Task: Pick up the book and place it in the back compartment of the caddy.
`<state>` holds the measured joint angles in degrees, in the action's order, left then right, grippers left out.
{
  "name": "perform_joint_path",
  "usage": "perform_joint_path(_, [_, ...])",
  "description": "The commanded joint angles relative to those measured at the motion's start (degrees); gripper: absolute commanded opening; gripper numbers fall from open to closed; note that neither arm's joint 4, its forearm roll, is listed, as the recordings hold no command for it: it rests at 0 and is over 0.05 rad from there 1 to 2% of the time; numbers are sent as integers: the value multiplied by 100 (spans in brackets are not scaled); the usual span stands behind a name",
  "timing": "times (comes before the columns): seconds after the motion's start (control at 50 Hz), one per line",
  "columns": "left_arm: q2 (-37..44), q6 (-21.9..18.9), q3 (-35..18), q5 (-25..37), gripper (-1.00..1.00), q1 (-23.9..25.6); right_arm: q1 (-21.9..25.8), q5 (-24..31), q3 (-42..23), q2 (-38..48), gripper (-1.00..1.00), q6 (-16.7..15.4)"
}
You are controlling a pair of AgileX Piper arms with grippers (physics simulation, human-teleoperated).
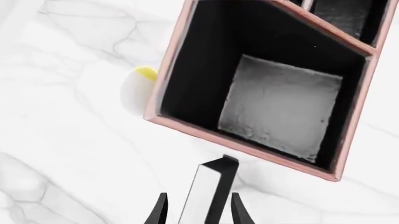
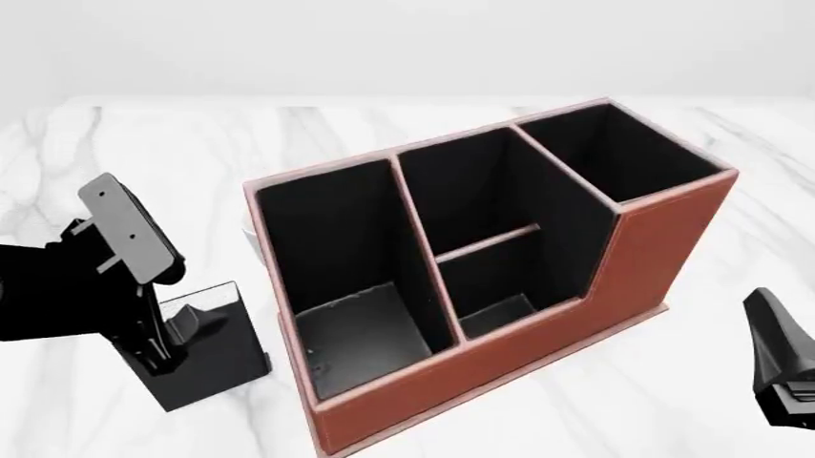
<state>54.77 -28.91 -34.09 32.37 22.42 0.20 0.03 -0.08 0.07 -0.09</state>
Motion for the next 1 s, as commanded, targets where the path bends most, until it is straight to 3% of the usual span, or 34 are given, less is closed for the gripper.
perform_joint_path(0.02, [-9, 110, 268, -167, 100, -1, 0, 1, 0, 0, 100, 0])
perform_joint_path(0.3, [282, 342, 532, -578, 100, 180, 2, -1, 0, 0, 100, -1])
perform_joint_path(0.76, [533, 219, 865, -911, 100, 12, 0, 1, 0, 0, 100, -1])
perform_joint_path(0.8, [546, 236, 970, -996, 100, 24, 0, 0, 0, 0, 100, -2])
perform_joint_path(0.82, [907, 647, 1537, -1712, 100, 164, -1, -1, 0, 0, 100, 0])
perform_joint_path(0.9, [919, 640, 1577, -1734, 100, 134, -1, 0, 0, 0, 100, -1])
perform_joint_path(0.92, [898, 634, 1579, -1726, -100, 128, 0, 0, 0, 0, 100, 1])
perform_joint_path(1.0, [772, 680, 1607, -1637, -100, 110, -1, 1, 0, 0, 100, 0])
